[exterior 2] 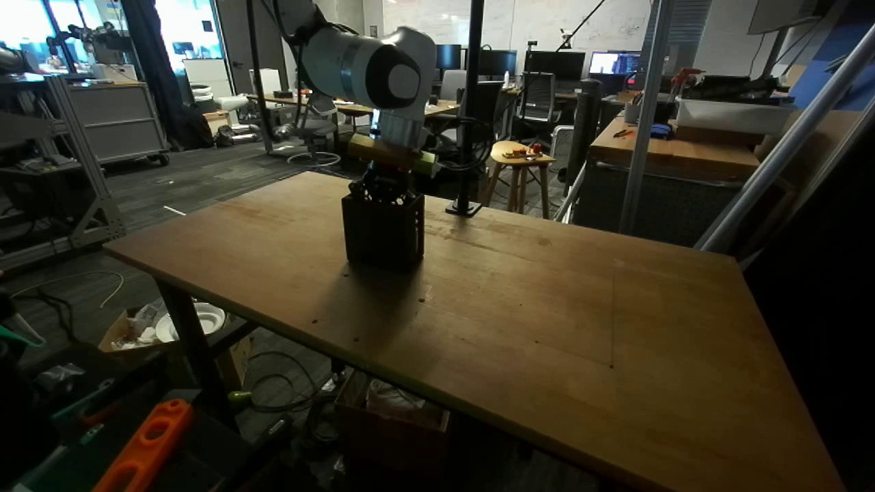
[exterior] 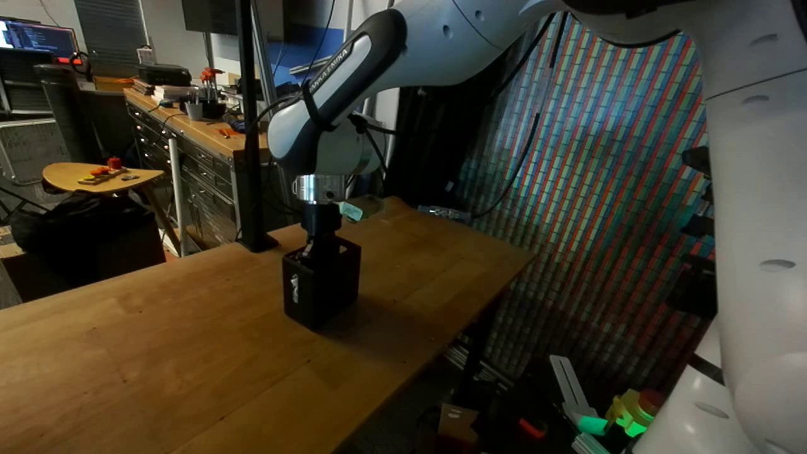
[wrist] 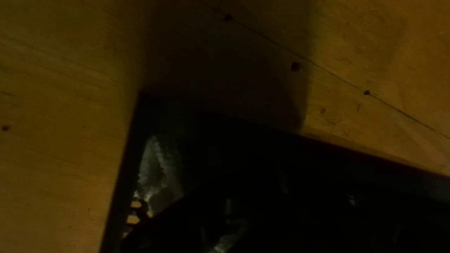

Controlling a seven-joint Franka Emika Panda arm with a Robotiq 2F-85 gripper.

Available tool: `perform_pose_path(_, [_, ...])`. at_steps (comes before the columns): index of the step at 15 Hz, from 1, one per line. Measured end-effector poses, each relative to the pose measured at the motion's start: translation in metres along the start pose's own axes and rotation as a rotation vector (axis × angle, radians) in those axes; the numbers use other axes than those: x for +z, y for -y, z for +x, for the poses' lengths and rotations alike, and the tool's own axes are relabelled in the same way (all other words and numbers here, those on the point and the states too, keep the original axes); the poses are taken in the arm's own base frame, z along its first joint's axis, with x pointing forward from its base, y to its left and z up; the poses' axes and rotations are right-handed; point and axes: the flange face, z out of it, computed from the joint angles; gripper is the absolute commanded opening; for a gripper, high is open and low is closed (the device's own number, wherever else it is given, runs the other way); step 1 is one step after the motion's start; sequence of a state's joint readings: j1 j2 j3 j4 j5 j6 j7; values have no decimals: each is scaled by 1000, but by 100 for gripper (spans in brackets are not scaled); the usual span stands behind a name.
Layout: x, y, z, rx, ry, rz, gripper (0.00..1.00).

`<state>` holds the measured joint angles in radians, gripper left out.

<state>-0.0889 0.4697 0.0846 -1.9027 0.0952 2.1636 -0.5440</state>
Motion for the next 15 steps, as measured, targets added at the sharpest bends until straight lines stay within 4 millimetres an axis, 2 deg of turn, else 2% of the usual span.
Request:
perform_pose_path(3, [1,1,0,-1,6,6,15])
perform_pose_path(4, [1,2,0,-2,9,9,30])
perform_pose_path(5, [1,3,0,-2,11,10,40])
perform_pose_path(6, [0,3,0,-2,13,11,41])
perform_pose_path(8, [-2,5,0,2,16,12,53])
perform_pose_path(10, [-10,8,-1,13,19,8,56])
perform_pose_path(15, [-40,20,-4,33,34,-23,93])
